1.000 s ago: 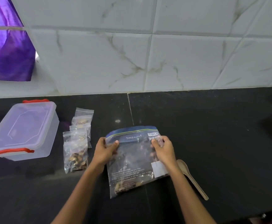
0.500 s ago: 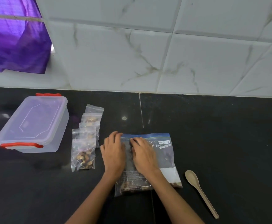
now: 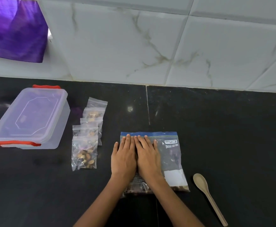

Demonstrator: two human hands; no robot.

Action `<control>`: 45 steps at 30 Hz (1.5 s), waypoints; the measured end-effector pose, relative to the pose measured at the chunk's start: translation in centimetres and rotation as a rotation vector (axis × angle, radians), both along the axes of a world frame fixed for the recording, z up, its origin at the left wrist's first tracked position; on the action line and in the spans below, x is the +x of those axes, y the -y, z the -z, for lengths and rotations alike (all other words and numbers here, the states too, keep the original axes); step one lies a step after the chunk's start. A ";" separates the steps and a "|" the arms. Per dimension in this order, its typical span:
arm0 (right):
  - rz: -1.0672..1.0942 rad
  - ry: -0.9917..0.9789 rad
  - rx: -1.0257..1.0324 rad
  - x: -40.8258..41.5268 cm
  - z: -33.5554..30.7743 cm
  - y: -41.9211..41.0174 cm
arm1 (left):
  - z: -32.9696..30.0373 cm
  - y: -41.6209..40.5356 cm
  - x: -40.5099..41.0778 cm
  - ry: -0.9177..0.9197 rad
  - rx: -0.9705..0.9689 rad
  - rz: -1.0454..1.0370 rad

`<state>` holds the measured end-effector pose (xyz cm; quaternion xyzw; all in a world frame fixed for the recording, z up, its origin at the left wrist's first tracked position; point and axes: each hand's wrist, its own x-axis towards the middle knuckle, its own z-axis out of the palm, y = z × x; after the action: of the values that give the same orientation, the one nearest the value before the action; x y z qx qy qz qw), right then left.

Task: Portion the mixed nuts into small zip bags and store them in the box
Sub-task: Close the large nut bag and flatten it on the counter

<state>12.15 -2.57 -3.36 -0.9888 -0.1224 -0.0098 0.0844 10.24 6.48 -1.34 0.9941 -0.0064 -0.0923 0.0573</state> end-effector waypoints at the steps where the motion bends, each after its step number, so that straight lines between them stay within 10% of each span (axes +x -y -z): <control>1: -0.001 0.000 -0.010 0.0 0.0 0.1 | -0.2 0.2 0.2 -0.006 0.018 -0.001; 28: 0.326 -0.258 0.129 1.2 -3.0 8.1 | -0.8 0.5 0.5 0.024 0.293 -0.075; 36: 0.197 -0.122 -0.209 2.0 -4.2 6.1 | -1.2 1.1 1.2 -0.003 0.429 0.114; 45: 0.109 0.032 -0.032 0.0 -2.2 1.8 | -1.9 1.7 1.6 -0.024 0.404 0.098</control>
<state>12.14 -4.38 -1.21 -0.9950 -0.0699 -0.0282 0.0661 11.83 4.78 0.59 0.9827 -0.0352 -0.1060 -0.1478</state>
